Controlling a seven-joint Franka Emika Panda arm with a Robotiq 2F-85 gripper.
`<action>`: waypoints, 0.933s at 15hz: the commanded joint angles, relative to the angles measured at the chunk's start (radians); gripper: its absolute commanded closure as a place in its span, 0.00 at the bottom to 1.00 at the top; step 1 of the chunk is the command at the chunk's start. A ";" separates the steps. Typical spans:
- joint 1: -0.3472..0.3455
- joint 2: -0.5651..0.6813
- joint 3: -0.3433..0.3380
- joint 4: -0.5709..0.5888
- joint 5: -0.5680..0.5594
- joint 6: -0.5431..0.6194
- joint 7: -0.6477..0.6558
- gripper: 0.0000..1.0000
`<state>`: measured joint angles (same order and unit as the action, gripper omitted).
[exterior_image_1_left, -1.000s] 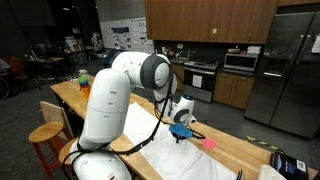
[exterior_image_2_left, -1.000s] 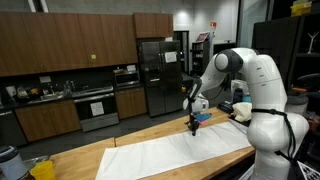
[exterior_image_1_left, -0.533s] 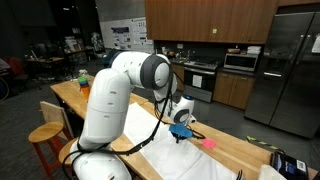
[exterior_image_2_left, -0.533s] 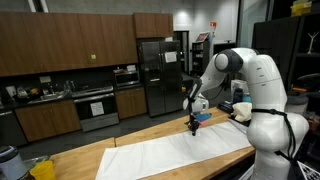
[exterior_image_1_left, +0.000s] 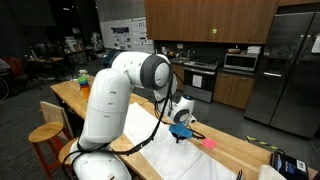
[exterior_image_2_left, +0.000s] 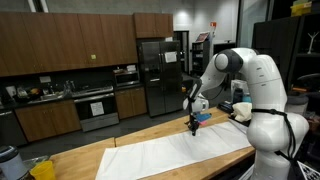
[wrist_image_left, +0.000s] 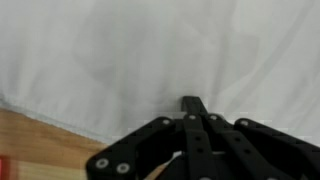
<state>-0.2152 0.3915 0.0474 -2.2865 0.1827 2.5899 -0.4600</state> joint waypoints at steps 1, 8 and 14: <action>-0.005 0.000 0.005 0.001 -0.004 -0.002 0.004 1.00; -0.005 0.000 0.005 0.001 -0.004 -0.002 0.004 1.00; -0.005 0.000 0.005 0.001 -0.004 -0.002 0.004 1.00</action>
<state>-0.2152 0.3915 0.0474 -2.2865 0.1827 2.5899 -0.4600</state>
